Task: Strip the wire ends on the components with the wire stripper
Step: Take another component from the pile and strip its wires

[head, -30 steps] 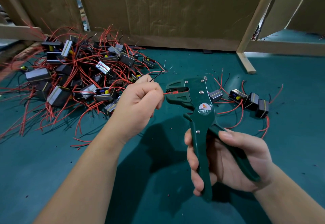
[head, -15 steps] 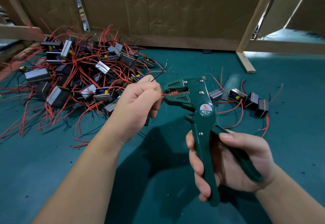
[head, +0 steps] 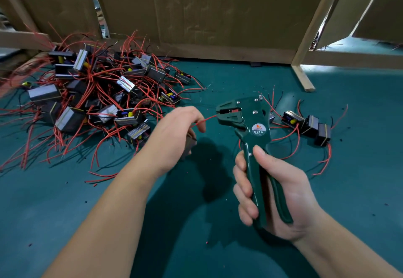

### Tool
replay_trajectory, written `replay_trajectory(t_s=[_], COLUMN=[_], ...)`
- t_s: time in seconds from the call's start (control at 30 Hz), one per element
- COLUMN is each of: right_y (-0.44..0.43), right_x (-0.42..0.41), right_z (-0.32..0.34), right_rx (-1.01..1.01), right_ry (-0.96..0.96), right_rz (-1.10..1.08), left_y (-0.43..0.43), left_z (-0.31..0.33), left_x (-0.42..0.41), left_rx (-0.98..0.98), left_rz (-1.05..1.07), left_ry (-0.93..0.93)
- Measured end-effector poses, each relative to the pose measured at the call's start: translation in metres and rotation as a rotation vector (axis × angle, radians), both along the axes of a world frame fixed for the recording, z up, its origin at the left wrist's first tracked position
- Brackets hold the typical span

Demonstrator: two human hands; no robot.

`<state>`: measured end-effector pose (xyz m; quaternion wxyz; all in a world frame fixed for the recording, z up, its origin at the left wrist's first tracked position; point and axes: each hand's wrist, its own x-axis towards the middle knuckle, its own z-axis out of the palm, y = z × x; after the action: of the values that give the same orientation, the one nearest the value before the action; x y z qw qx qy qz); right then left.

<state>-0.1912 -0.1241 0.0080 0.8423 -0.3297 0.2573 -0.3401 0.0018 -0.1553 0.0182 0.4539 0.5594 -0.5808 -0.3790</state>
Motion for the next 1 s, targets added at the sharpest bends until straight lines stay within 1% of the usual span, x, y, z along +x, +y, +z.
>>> replay_trajectory(t_s=[0.03,0.07,0.17,0.2,0.23,0.27,0.3,0.4,0.47,0.53,0.57,0.6,0.63,0.7,0.73,0.77,0.87,1.0], right_y=[0.000,-0.002,-0.007,-0.007,-0.008,-0.008,-0.008,-0.009,-0.008,-0.009,-0.011,-0.013,-0.016,-0.021,-0.023,-0.024,-0.025,-0.023], right_x=[0.001,0.001,-0.003,-0.004,-0.005,-0.007,-0.007,-0.006,-0.005,-0.004,-0.005,-0.006,-0.008,-0.014,-0.016,-0.018,-0.020,-0.017], right_z=[0.000,0.001,0.004,0.005,0.005,0.005,0.004,0.003,0.001,0.002,0.002,0.003,0.004,0.006,0.006,0.006,0.003,-0.002], right_rx=[0.005,0.001,-0.020,-0.033,-0.052,-0.075,-0.103,-0.167,-0.178,-0.197,-0.205,-0.212,-0.222,-0.223,-0.208,-0.185,-0.152,-0.268], right_ry=[0.013,0.004,-0.030,-0.035,-0.041,-0.043,-0.035,0.004,0.005,0.015,0.018,0.021,0.028,0.059,0.079,0.093,0.171,0.343], right_rz=[-0.030,-0.037,0.021,0.071,0.128,0.180,0.213,0.194,0.122,-0.022,-0.115,-0.202,-0.276,-0.384,-0.425,-0.459,-0.554,-0.658], left_y=[0.001,0.002,0.006,0.007,0.008,0.008,0.008,0.009,0.005,-0.001,-0.003,-0.003,-0.002,0.000,0.000,0.000,0.001,0.002], left_z=[-0.001,-0.001,0.006,0.008,0.010,0.011,0.013,0.014,0.013,0.010,0.009,0.006,0.002,-0.010,-0.015,-0.018,-0.020,-0.016], left_x=[-0.006,-0.012,-0.029,-0.032,-0.035,-0.036,-0.037,-0.039,-0.038,-0.035,-0.033,-0.030,-0.026,-0.015,-0.011,-0.009,-0.008,-0.004], left_rx=[0.048,0.096,0.208,0.231,0.246,0.257,0.257,0.195,0.156,0.135,0.105,0.040,-0.064,-0.273,-0.323,-0.329,-0.236,-0.058], left_rz=[-0.001,0.004,-0.011,-0.018,-0.028,-0.045,-0.068,-0.143,-0.078,0.043,0.088,0.126,0.161,0.226,0.263,0.302,0.379,0.447], left_ry=[0.040,0.149,0.677,0.812,0.896,0.940,0.940,0.908,0.891,0.861,0.793,0.654,0.396,-0.212,-0.404,-0.500,-0.563,-0.688])
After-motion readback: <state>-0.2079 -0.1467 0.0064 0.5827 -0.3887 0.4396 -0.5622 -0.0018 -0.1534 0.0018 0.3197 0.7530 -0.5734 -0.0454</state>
